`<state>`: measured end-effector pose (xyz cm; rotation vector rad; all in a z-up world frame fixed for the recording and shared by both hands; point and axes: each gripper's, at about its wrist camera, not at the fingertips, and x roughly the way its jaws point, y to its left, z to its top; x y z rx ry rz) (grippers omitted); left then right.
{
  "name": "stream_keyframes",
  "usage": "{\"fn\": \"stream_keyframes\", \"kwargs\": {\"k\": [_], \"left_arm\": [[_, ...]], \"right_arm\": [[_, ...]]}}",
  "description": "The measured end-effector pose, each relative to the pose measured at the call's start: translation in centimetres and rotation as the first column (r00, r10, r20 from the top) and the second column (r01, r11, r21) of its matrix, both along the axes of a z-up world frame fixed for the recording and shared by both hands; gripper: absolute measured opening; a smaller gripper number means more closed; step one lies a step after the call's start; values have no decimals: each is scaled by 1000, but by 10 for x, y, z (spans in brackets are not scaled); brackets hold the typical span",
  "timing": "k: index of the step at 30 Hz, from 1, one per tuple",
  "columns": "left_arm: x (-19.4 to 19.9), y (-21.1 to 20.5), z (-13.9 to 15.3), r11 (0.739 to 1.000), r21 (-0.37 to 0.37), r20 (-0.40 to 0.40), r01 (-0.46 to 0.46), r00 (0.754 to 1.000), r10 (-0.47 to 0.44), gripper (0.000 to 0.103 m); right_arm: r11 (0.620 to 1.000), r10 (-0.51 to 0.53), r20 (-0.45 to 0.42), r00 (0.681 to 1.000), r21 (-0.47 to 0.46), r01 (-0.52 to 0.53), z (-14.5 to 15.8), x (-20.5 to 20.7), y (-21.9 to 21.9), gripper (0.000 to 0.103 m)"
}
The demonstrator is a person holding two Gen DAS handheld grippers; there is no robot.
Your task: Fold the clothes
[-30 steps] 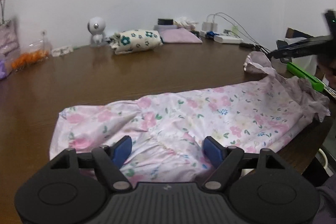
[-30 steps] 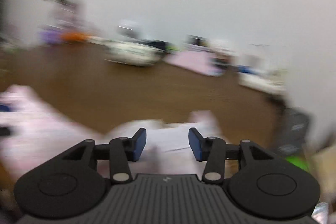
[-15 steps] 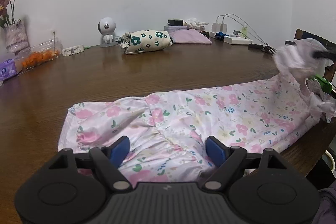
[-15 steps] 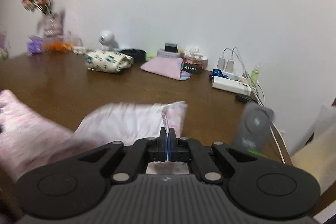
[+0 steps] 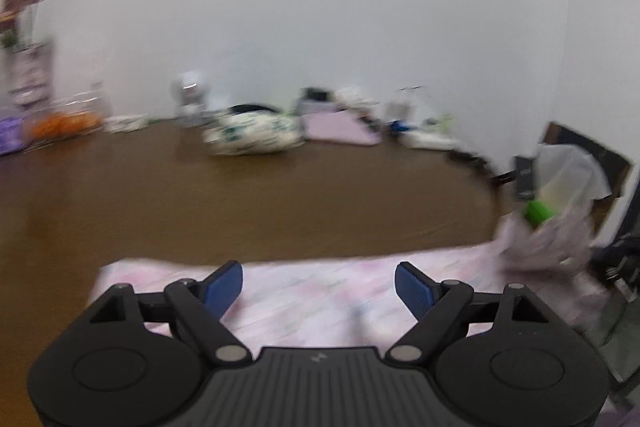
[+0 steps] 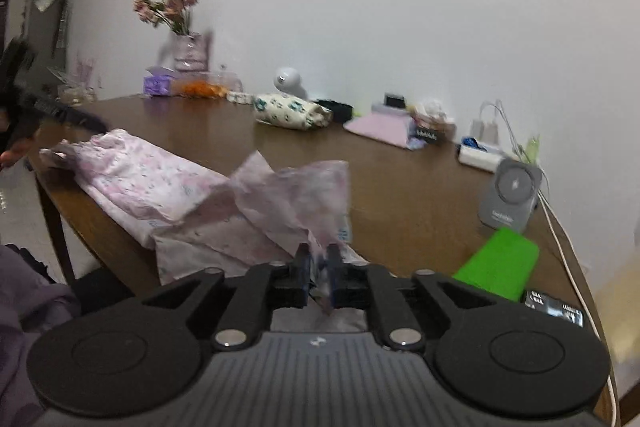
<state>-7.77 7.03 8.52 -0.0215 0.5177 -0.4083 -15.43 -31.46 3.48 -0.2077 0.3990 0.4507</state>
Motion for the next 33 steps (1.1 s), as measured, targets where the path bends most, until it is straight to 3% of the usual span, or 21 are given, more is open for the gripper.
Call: {"fn": "stream_keyframes", "kwargs": {"k": [1, 3, 5, 7, 9, 11, 13, 15, 18, 21, 24, 26, 28, 29, 33], "left_arm": [[6, -18, -1, 999, 4, -5, 45, 999, -45, 83], [18, -53, -8, 995, 30, -20, 96, 995, -96, 82], [28, -77, -19, 989, 38, -48, 142, 989, -140, 82], [34, -91, -33, 985, 30, -90, 167, 982, -164, 81], [42, -99, -48, 986, 44, -144, 158, 978, -151, 80], [44, -102, -57, 988, 79, -153, 134, 981, -121, 80], [39, -105, -62, 984, 136, -113, 114, 989, -99, 80], [35, -105, -66, 980, 172, -86, 98, 993, -85, 80], [35, -102, -68, 983, 161, -79, 88, 994, -76, 80], [38, -97, -65, 988, 135, -95, 81, 993, -69, 80], [43, -87, -54, 997, 53, -147, 55, 988, -47, 79], [44, -83, -39, 998, -33, -135, 56, 989, -60, 80], [45, -90, -25, 996, -63, -87, 59, 994, -64, 81], [47, -97, -20, 996, -65, -64, 61, 996, -65, 81], [63, -141, -31, 995, 7, -73, 103, 992, -103, 78]], "right_arm": [[1000, 21, -11, 1000, -16, -21, -1, 0, 2, 36], [999, 42, 11, 999, -17, -42, 1, -7, 1, 37], [996, 44, 68, 997, 75, -49, 14, -13, -6, 41], [965, 17, 124, 992, 258, -48, 30, -9, -17, 58], [932, -30, 69, 997, 362, 3, 33, 12, -16, 61], [891, -73, 1, 997, 448, 65, 35, 35, -14, 53], [917, -92, -88, 992, 381, 119, 24, 64, 9, 31], [947, -138, -155, 978, 267, 176, 10, 89, 37, 20], [977, -158, -189, 969, 111, 181, -9, 98, 78, 16], [987, -149, -213, 966, 19, 157, -22, 84, 85, 16], [973, -219, -206, 954, 31, 230, -20, 63, 65, 16], [962, -264, -156, 952, 29, 271, -6, 43, 53, 21], [956, -286, -115, 951, 24, 291, 10, 24, 44, 49], [955, -289, -109, 951, 30, 294, 18, 16, 39, 54], [930, -339, -264, 903, 53, 364, 26, 5, 16, 54]]}}
